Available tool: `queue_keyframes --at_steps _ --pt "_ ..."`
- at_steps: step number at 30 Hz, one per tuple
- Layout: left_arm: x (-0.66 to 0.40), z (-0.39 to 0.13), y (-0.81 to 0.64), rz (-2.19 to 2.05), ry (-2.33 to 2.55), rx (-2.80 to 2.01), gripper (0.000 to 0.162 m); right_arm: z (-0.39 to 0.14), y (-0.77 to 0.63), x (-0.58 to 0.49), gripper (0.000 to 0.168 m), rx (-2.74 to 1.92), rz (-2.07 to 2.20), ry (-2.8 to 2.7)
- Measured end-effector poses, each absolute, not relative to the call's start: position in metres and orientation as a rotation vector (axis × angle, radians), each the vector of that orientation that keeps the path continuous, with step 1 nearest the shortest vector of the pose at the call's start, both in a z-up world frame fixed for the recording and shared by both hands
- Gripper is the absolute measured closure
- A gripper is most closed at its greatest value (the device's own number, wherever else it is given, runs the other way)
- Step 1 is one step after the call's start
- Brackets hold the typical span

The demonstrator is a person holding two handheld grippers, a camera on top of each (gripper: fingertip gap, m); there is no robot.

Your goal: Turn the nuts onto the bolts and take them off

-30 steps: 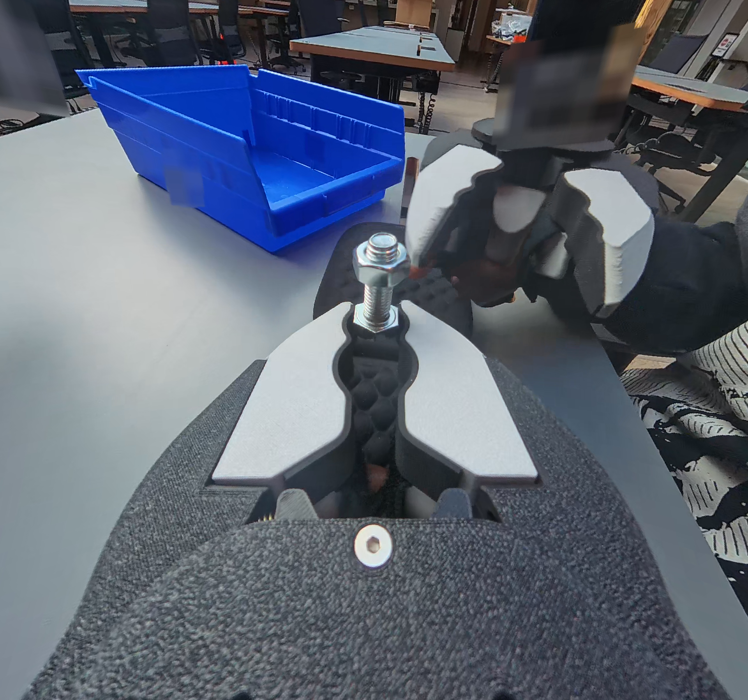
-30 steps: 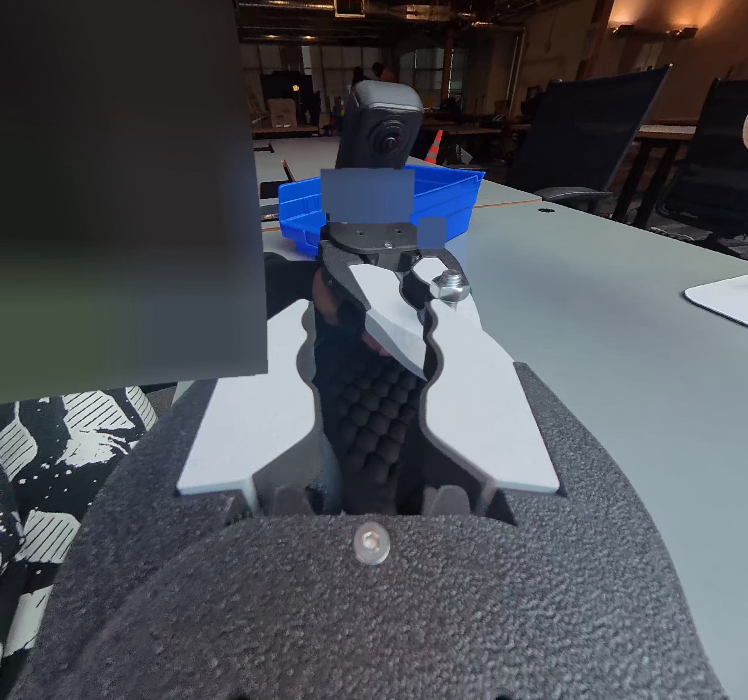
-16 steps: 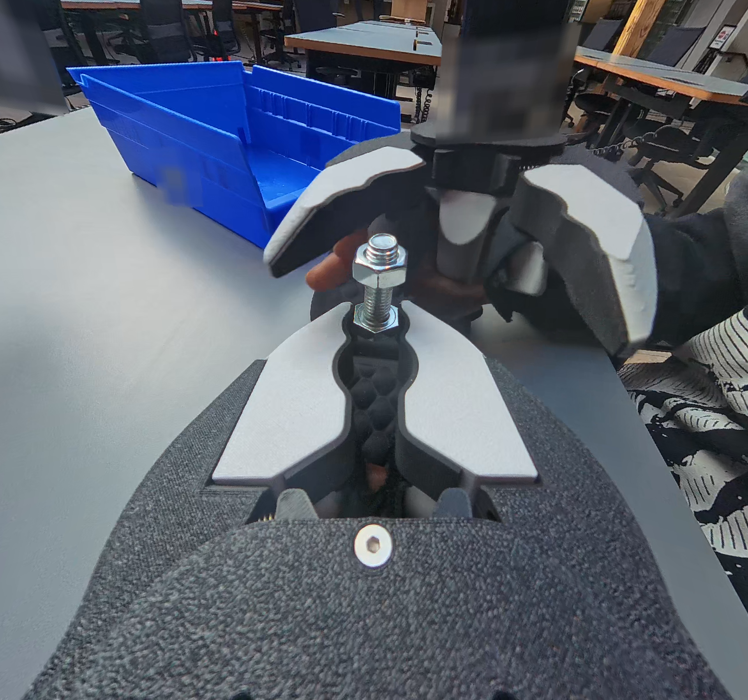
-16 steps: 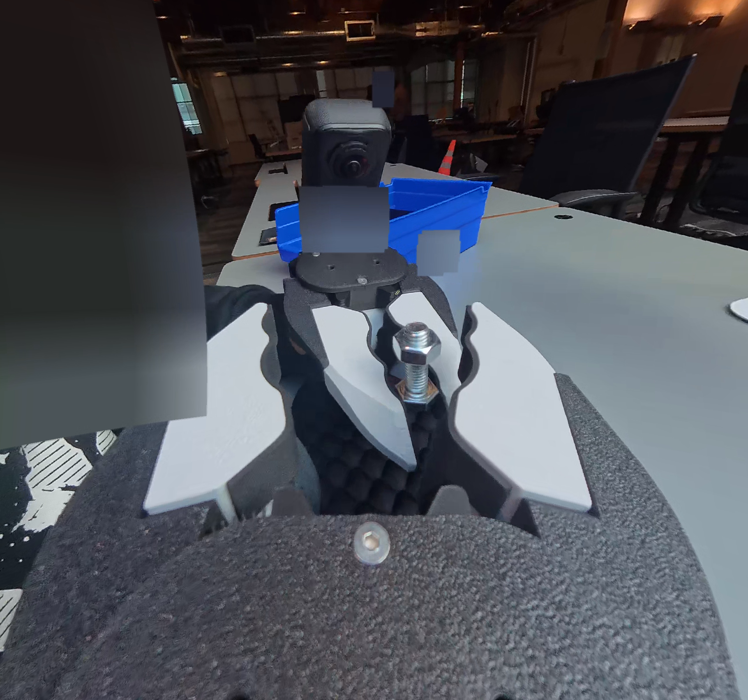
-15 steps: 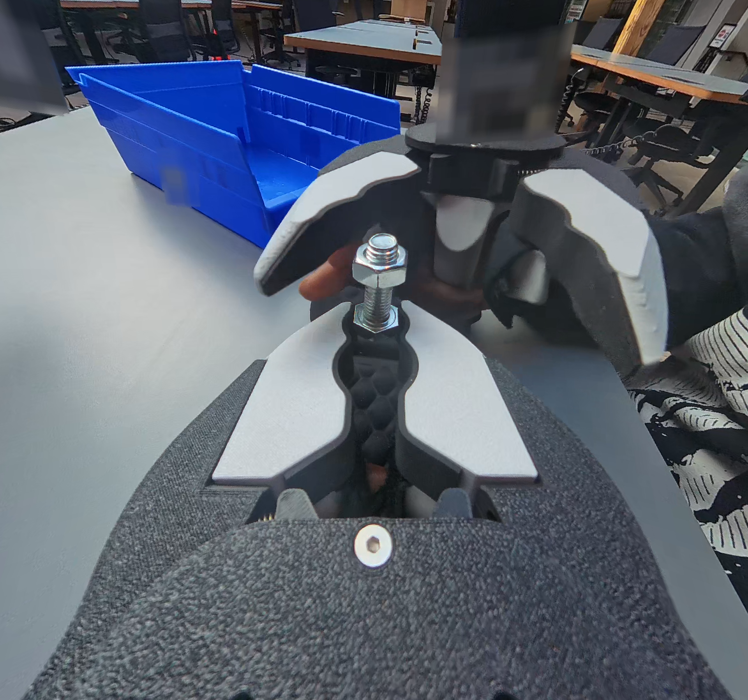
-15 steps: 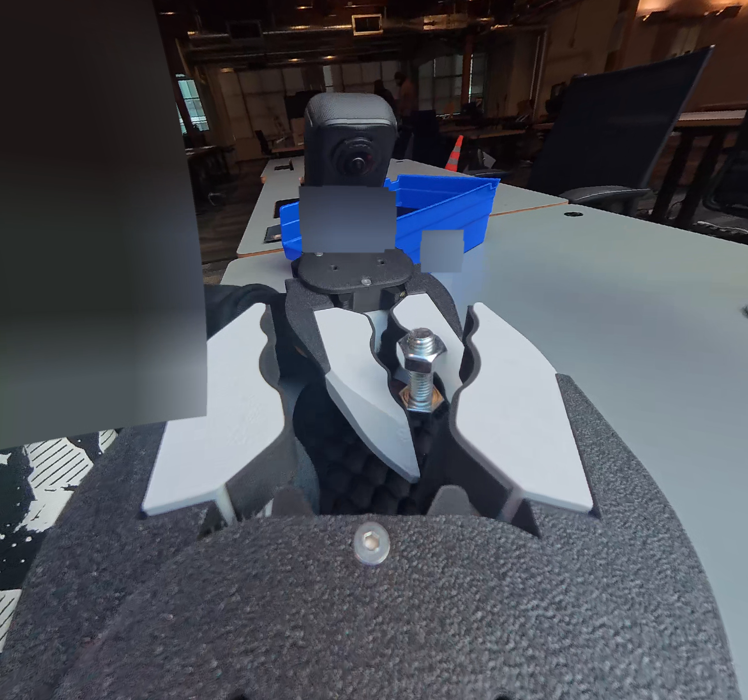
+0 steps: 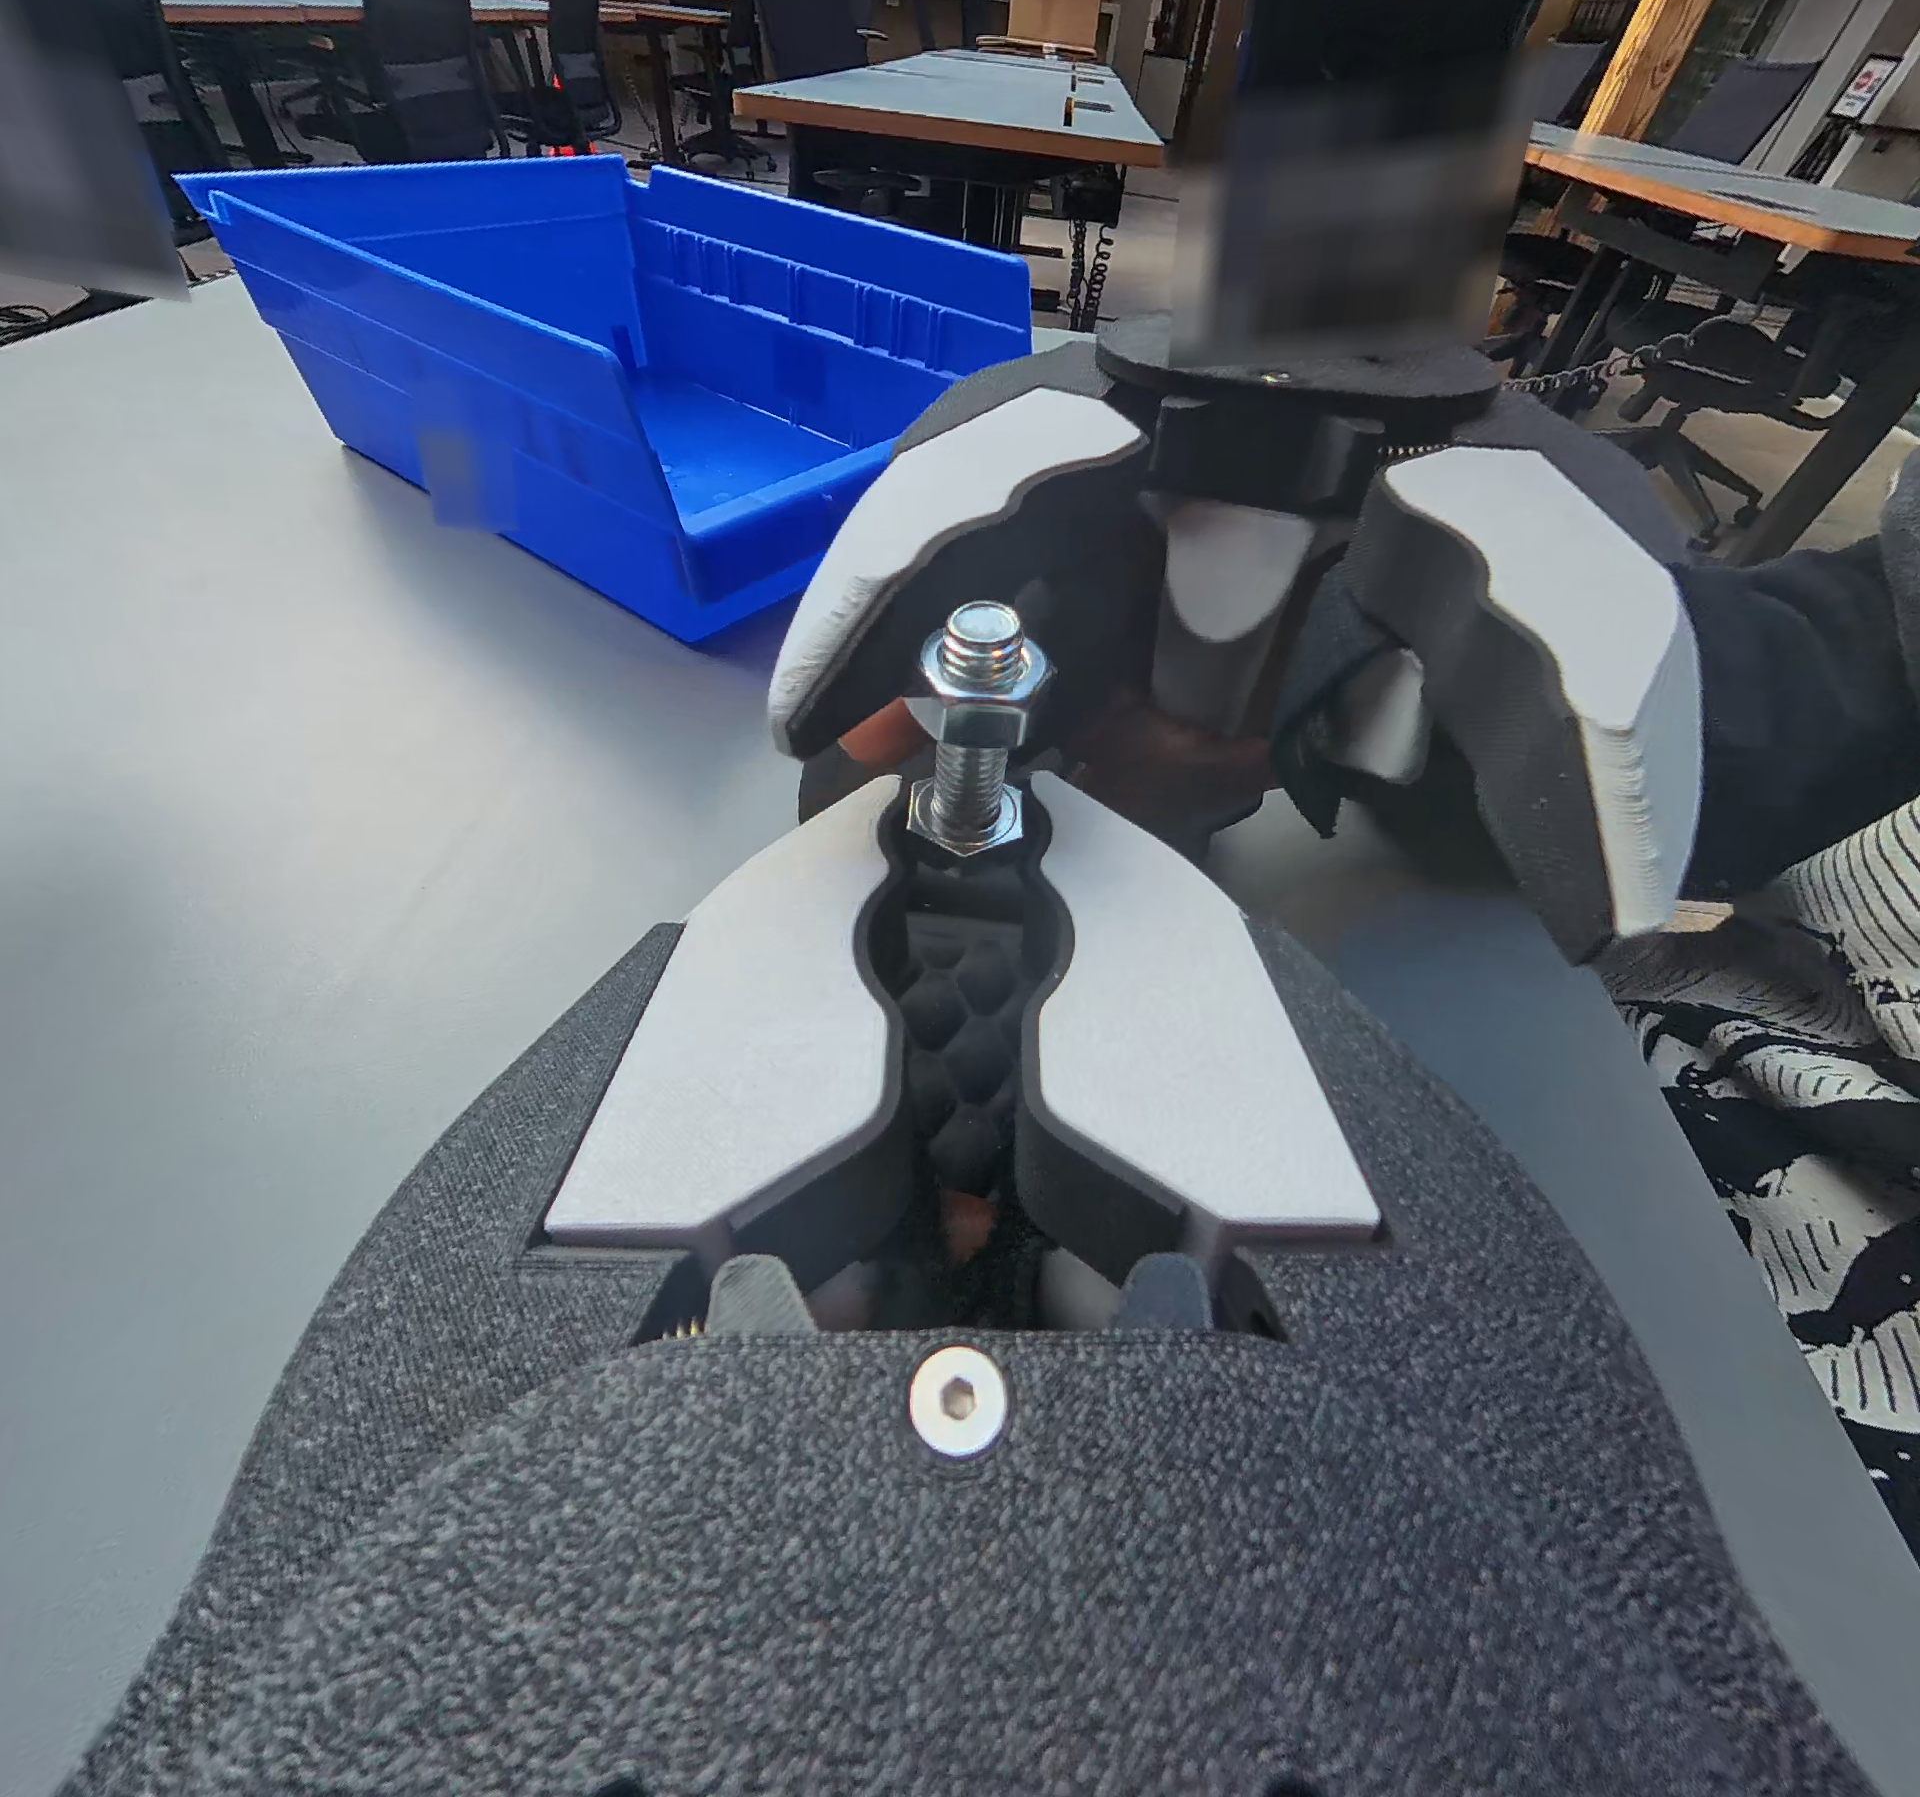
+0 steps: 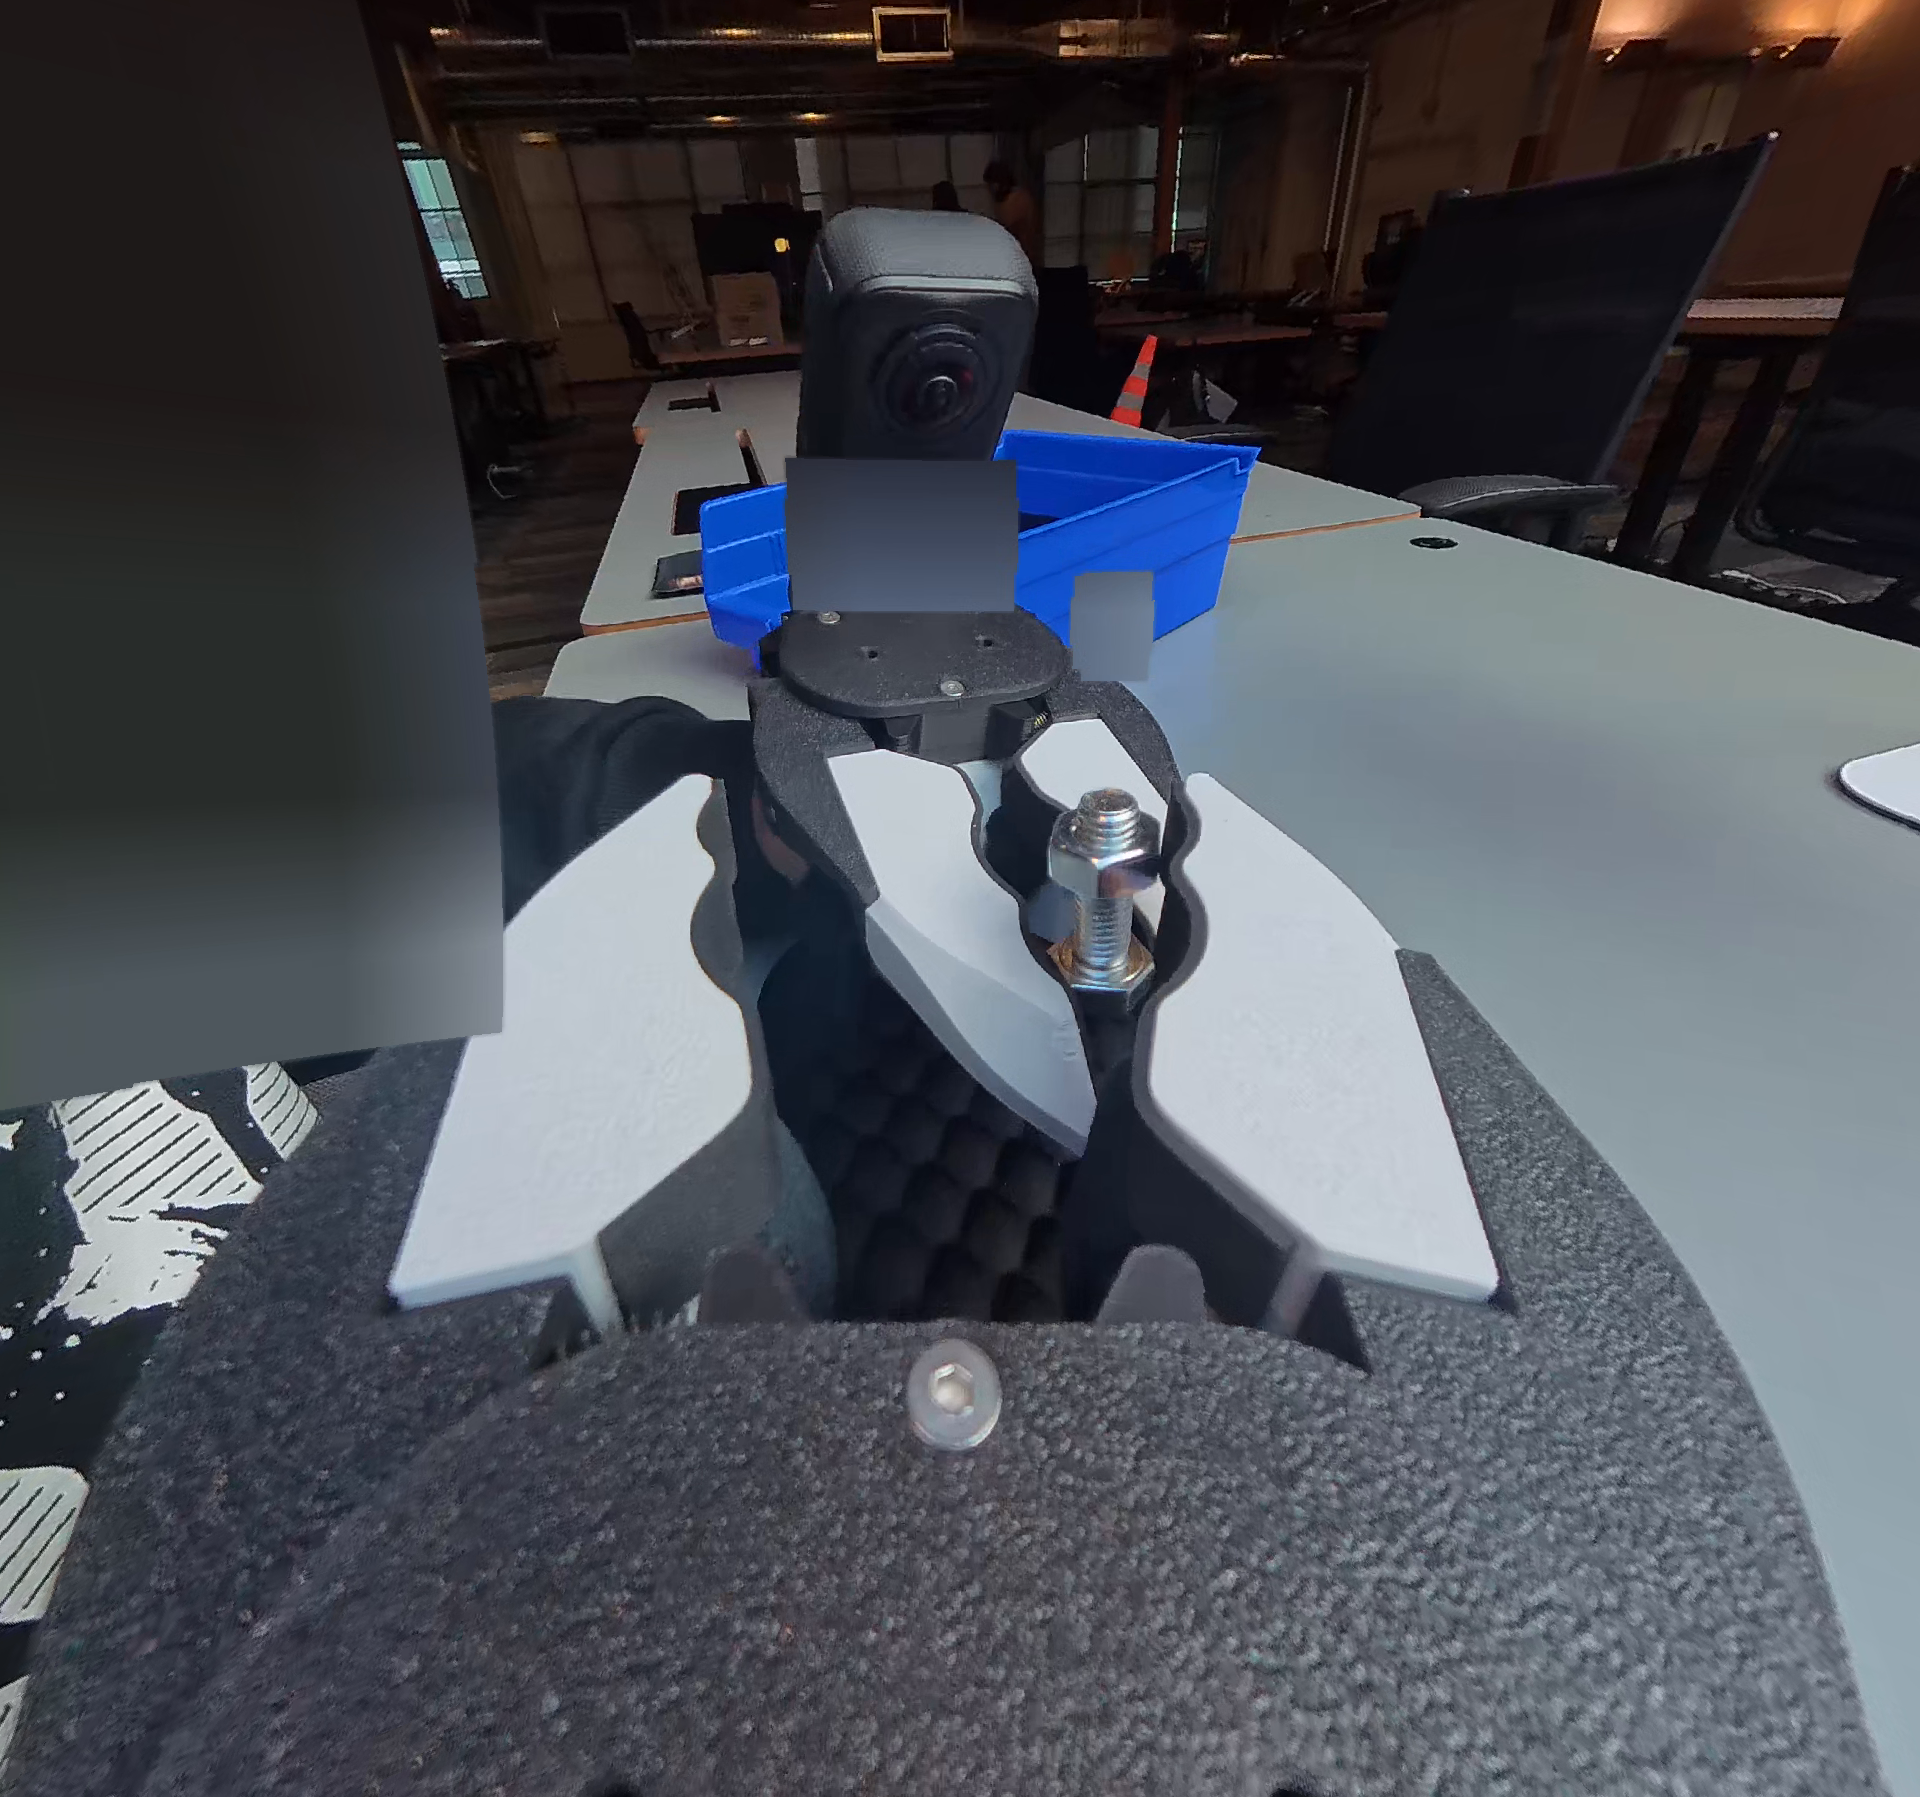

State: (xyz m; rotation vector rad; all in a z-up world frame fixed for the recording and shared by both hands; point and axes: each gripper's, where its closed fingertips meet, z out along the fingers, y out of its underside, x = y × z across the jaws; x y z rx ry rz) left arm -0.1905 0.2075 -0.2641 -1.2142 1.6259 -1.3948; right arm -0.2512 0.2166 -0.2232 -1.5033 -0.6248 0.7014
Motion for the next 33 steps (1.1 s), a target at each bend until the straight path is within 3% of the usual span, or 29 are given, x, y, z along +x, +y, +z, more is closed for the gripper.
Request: queue_keyframes --at_steps 6,9,11,15,17,19,22,33 --pt "-0.191 -0.264 0.208 -1.399 1.621 -1.217 0.144 -0.224 0.207 -0.242 0.095 -1.515 0.67 -0.603" --pt "-0.19 -0.264 0.208 -1.395 1.623 -1.217 0.144 -0.224 0.199 -0.236 0.105 -1.516 0.651 -0.601" --pt "-0.19 -0.264 0.209 -1.402 1.614 -1.223 0.144 -0.223 0.188 -0.236 0.123 -1.507 0.678 -0.63" --pt "-0.19 -0.263 0.209 -1.403 1.614 -1.222 0.144 -0.222 0.183 -0.23 0.126 -1.497 0.649 -0.629" --pt "-0.19 -0.264 0.208 -1.399 1.62 -1.22 0.144 -0.222 0.19 -0.226 0.118 -1.505 0.628 -0.606" --pt "-0.19 -0.264 0.208 -1.399 1.621 -1.218 0.144 -0.222 0.2 -0.225 0.1 -1.519 0.627 -0.571" --pt "-0.19 -0.264 0.208 -1.398 1.623 -1.216 0.144 -0.224 0.211 -0.234 0.09 -1.525 0.663 -0.597" --pt "-0.19 -0.264 0.206 -1.4 1.633 -1.21 0.144 -0.23 0.229 -0.266 0.081 -1.533 0.673 -0.709"
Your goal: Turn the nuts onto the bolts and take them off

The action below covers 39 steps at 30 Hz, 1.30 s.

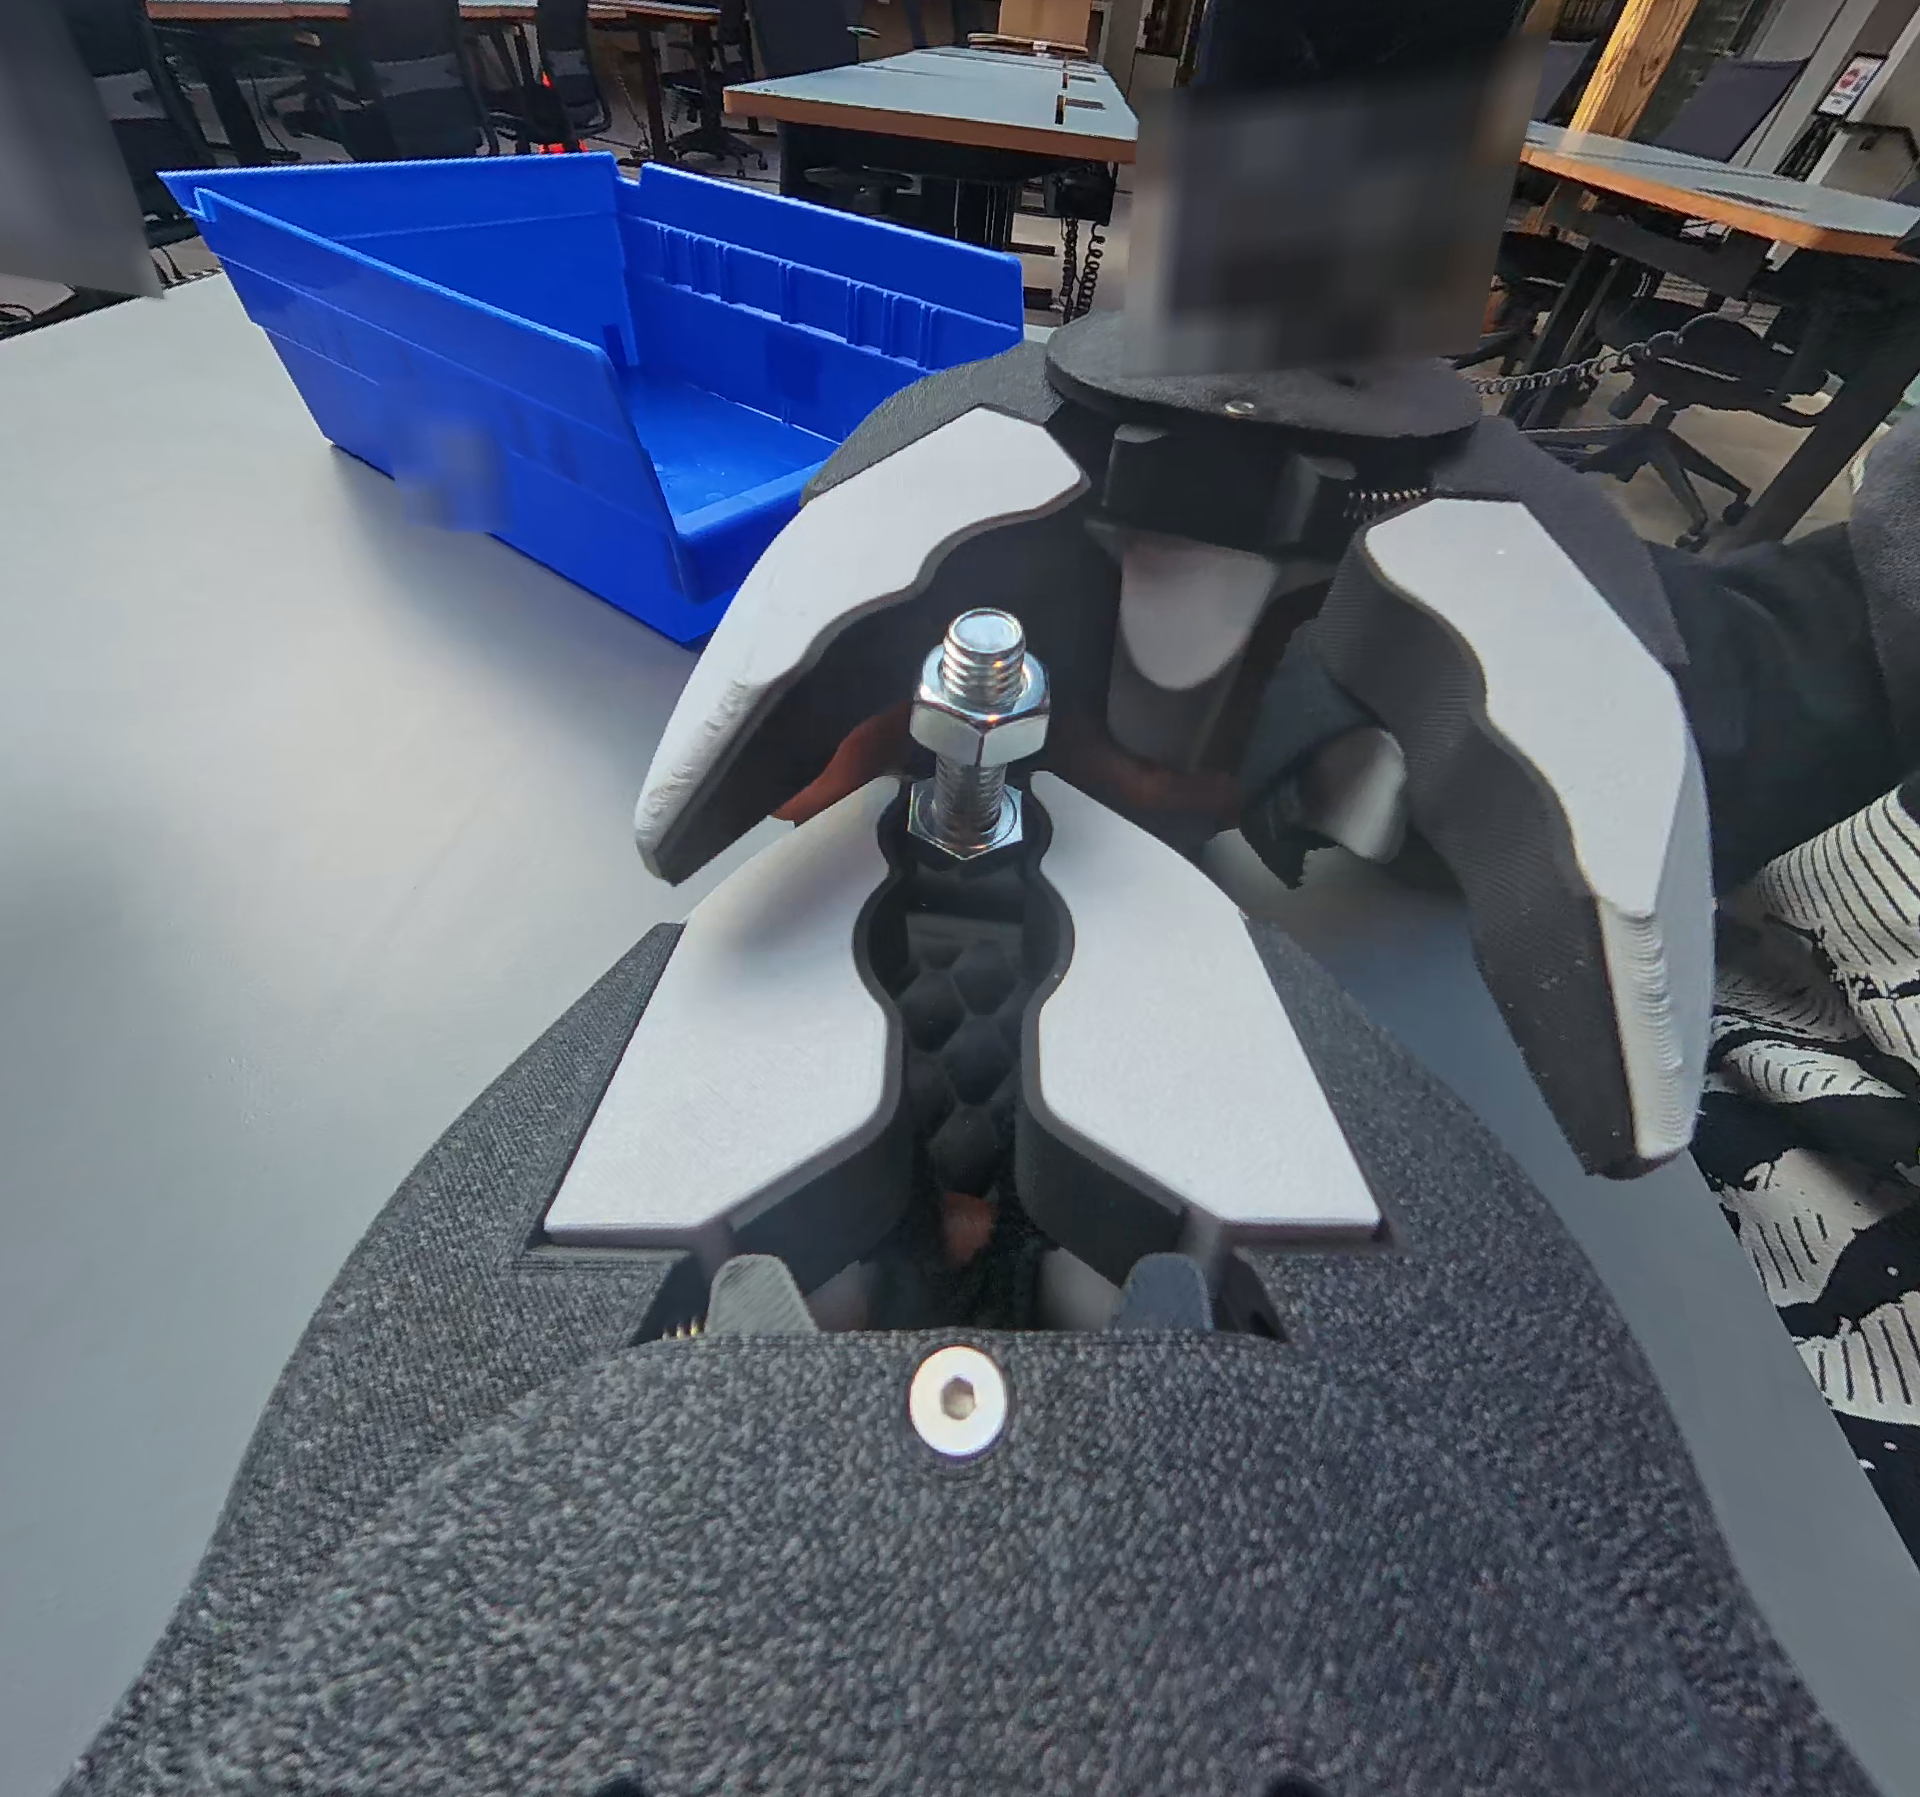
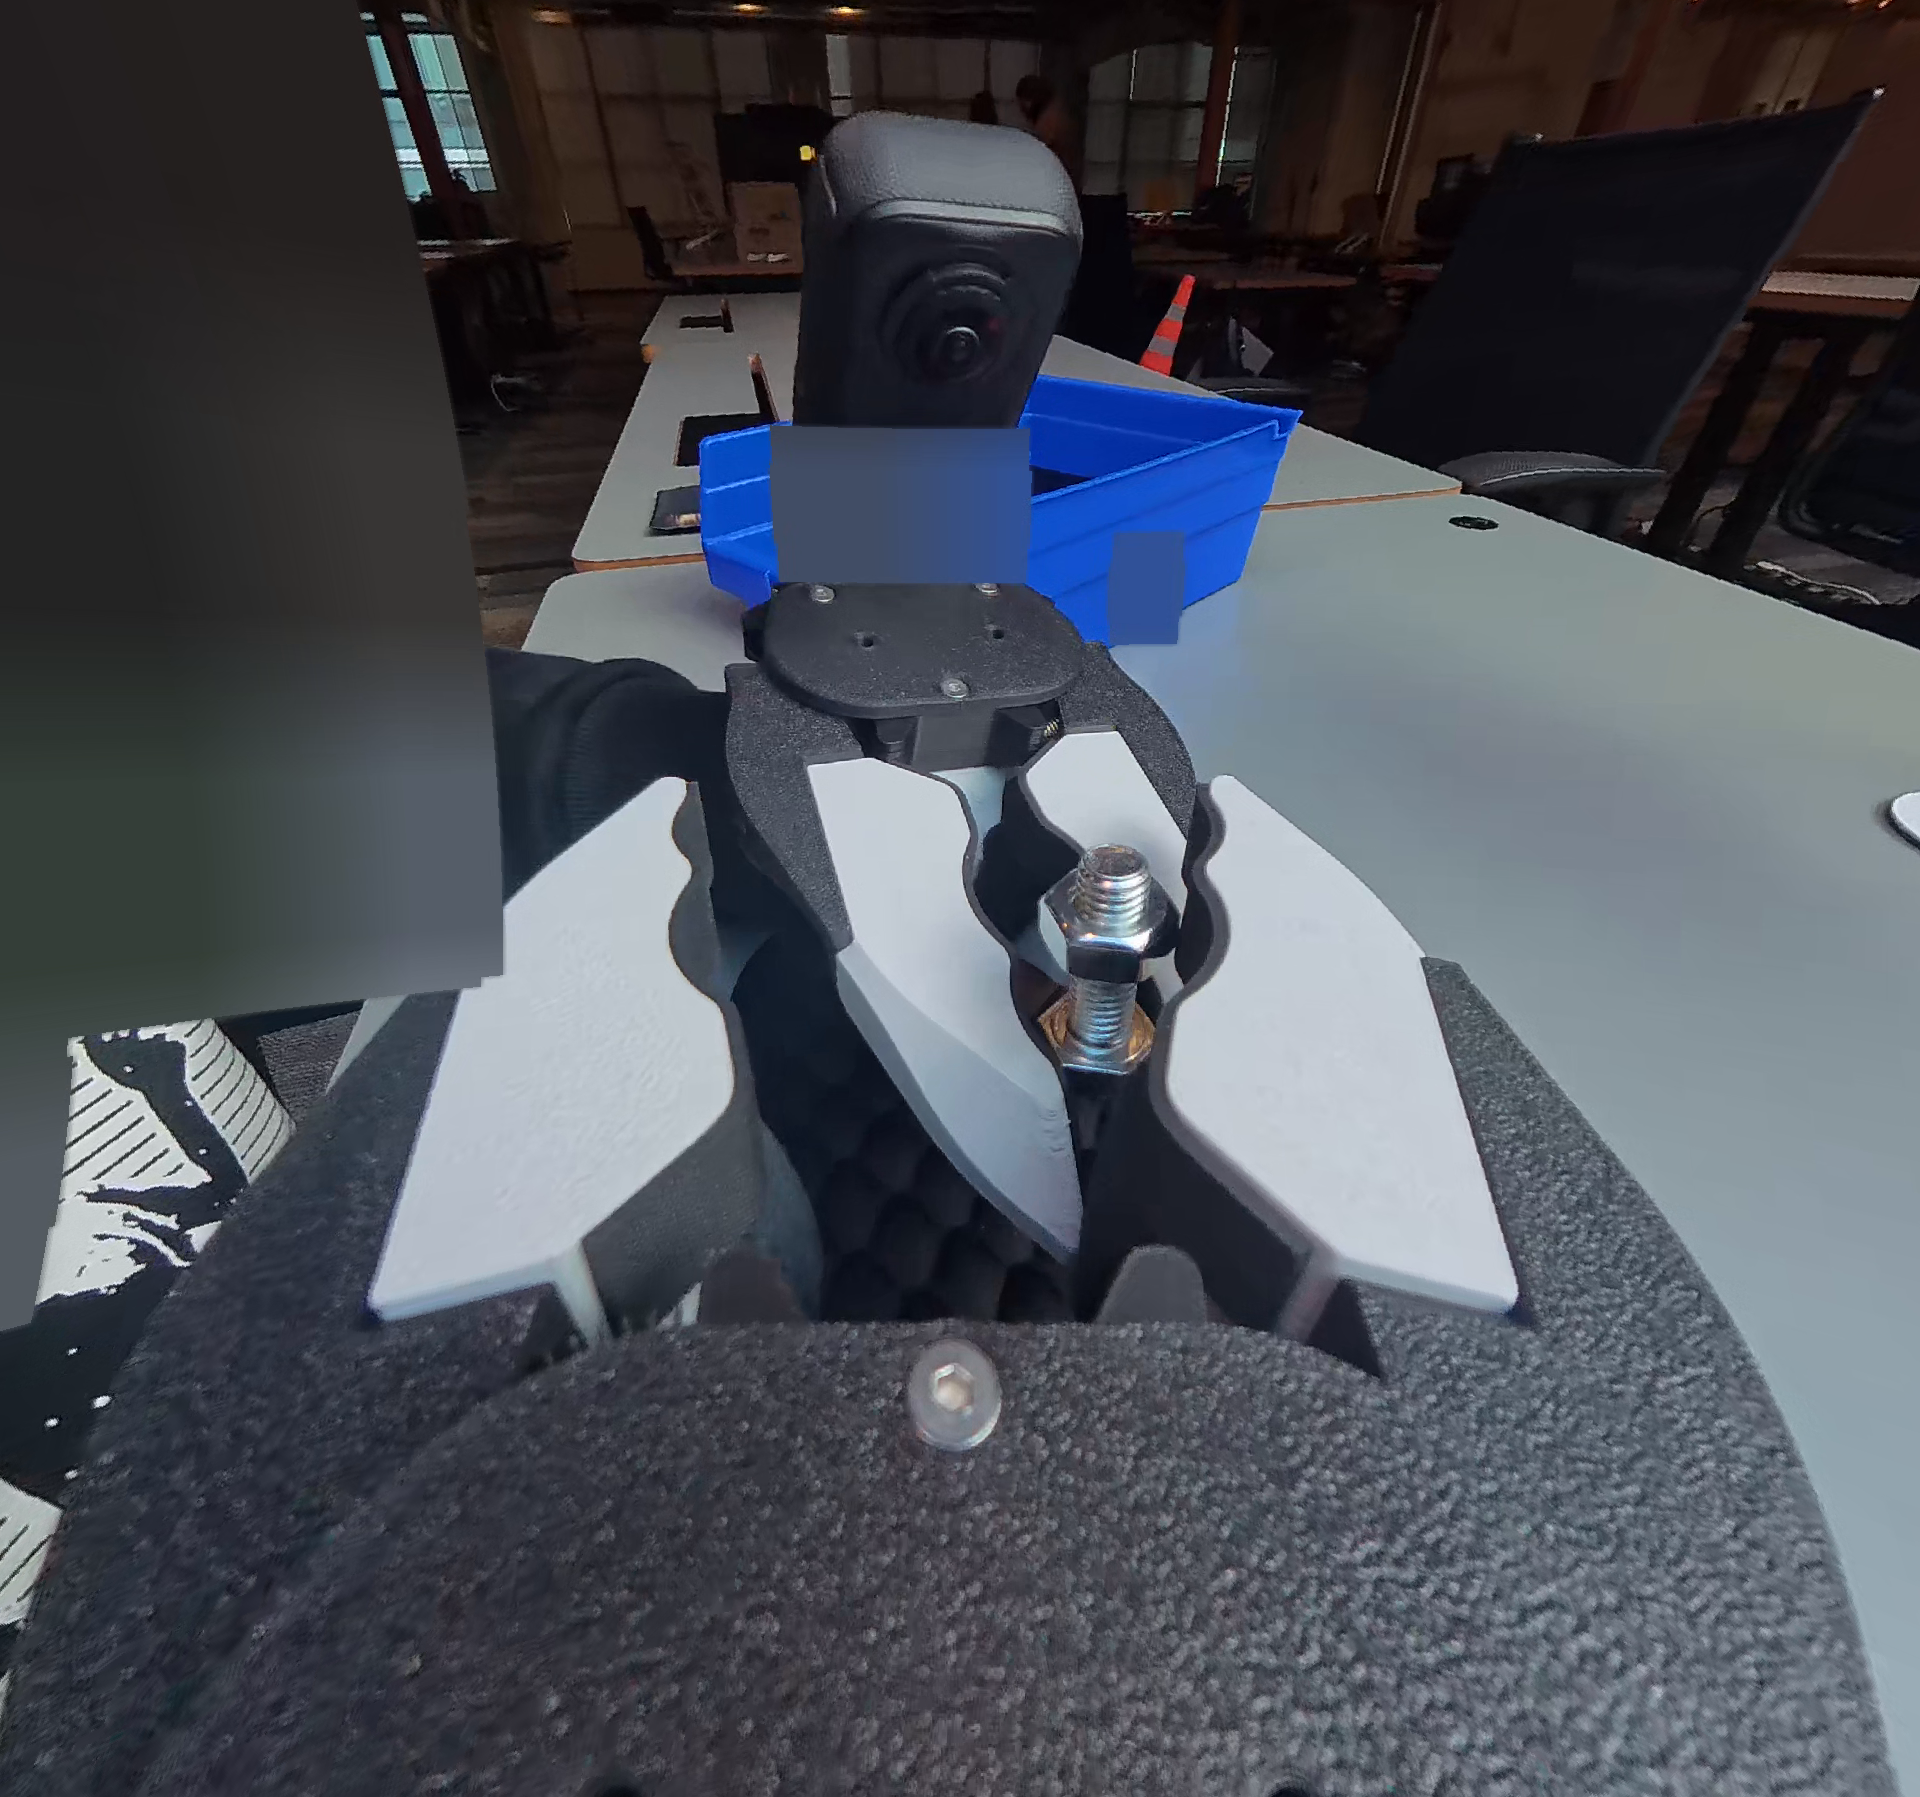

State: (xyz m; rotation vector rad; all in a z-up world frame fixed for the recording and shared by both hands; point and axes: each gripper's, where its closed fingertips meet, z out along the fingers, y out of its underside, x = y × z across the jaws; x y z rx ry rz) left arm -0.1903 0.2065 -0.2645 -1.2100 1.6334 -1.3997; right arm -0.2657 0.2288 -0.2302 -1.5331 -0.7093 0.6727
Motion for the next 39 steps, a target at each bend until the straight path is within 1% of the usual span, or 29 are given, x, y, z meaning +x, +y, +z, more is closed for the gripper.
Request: queue_keyframes --at_steps 5,10,13,14,16,17,19,21,23,25,28,31,32,36,39 --pt "-0.19 -0.264 0.207 -1.396 1.626 -1.212 0.144 -0.229 0.224 -0.262 0.088 -1.527 0.651 -0.705" --pt "-0.19 -0.265 0.206 -1.387 1.633 -1.208 0.144 -0.23 0.217 -0.253 0.089 -1.538 0.602 -0.685" --pt "-0.19 -0.264 0.207 -1.392 1.626 -1.211 0.144 -0.229 0.211 -0.246 0.093 -1.529 0.583 -0.665" --pt "-0.19 -0.264 0.208 -1.393 1.62 -1.214 0.144 -0.228 0.208 -0.243 0.098 -1.525 0.581 -0.658" --pt "-0.19 -0.263 0.208 -1.399 1.616 -1.215 0.144 -0.227 0.204 -0.238 0.101 -1.521 0.575 -0.64" --pt "-0.19 -0.263 0.208 -1.398 1.615 -1.216 0.144 -0.227 0.201 -0.236 0.107 -1.517 0.573 -0.64" --pt "-0.19 -0.263 0.209 -1.398 1.613 -1.219 0.144 -0.227 0.191 -0.235 0.127 -1.501 0.584 -0.674" --pt "-0.19 -0.263 0.209 -1.401 1.612 -1.221 0.144 -0.227 0.185 -0.231 0.129 -1.492 0.582 -0.681" --pt "-0.19 -0.263 0.209 -1.401 1.611 -1.22 0.144 -0.228 0.186 -0.224 0.127 -1.5 0.564 -0.66" --pt "-0.19 -0.264 0.208 -1.398 1.615 -1.219 0.144 -0.228 0.189 -0.218 0.122 -1.505 0.56 -0.622" --pt "-0.19 -0.264 0.208 -1.396 1.616 -1.217 0.144 -0.227 0.197 -0.216 0.108 -1.511 0.577 -0.575" --pt "-0.19 -0.263 0.208 -1.403 1.616 -1.217 0.144 -0.223 0.204 -0.223 0.098 -1.499 0.595 -0.586" --pt "-0.19 -0.263 0.208 -1.403 1.616 -1.217 0.144 -0.22 0.207 -0.226 0.091 -1.488 0.595 -0.59" --pt "-0.19 -0.264 0.208 -1.4 1.621 -1.215 0.144 -0.22 0.221 -0.238 0.08 -1.486 0.603 -0.628" --pt "-0.19 -0.264 0.208 -1.401 1.62 -1.215 0.144 -0.221 0.229 -0.248 0.076 -1.495 0.64 -0.642"
